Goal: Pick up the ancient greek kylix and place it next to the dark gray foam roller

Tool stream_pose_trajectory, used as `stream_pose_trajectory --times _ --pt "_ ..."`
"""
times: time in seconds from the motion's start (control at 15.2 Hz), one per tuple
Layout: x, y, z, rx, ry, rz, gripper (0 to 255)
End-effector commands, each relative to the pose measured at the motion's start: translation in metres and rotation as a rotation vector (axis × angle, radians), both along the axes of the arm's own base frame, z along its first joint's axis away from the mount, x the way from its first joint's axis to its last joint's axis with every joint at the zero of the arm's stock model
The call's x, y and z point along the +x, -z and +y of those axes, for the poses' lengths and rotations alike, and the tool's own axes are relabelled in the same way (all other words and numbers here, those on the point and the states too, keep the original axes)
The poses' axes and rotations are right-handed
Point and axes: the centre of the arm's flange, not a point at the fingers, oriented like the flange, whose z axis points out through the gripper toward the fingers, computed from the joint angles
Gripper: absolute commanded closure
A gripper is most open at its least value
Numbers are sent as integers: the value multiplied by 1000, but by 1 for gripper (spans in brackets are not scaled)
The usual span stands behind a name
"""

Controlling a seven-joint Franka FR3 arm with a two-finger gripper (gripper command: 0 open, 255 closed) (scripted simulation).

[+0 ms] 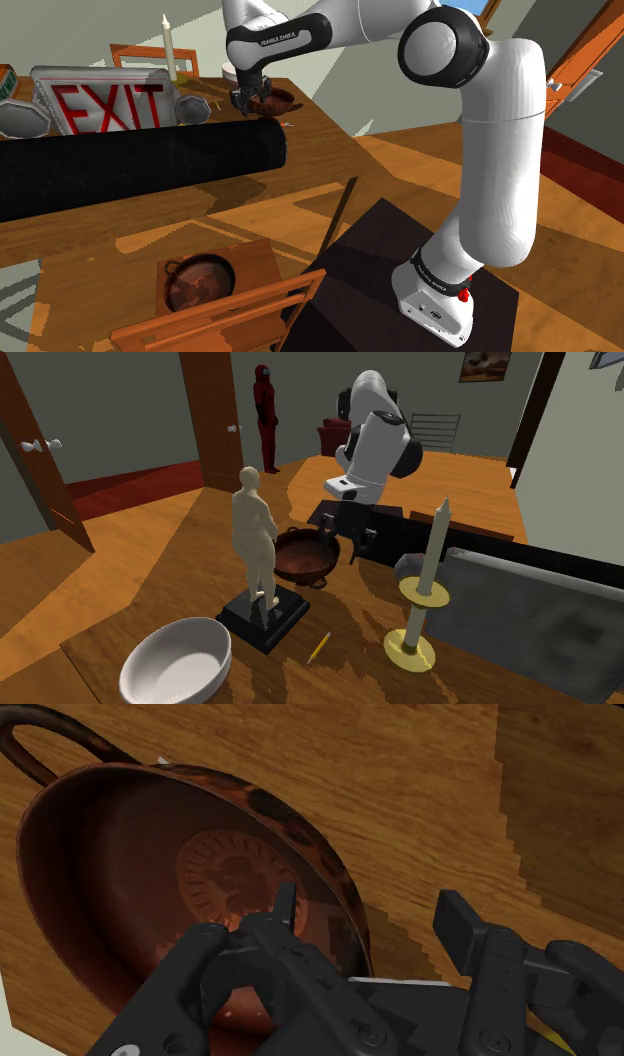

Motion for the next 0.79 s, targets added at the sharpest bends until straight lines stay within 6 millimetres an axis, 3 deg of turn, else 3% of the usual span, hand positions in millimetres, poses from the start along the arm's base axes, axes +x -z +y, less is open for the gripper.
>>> stream_pose_trajectory --times 0.0,0.2,0.46,0.73 --pt "0 0 -1 0 0 1 0" --pt "0 1 0 0 0 1 0" --pt "-3 -48 13 0 0 1 0" --pt "-3 -48 13 0 0 1 0"
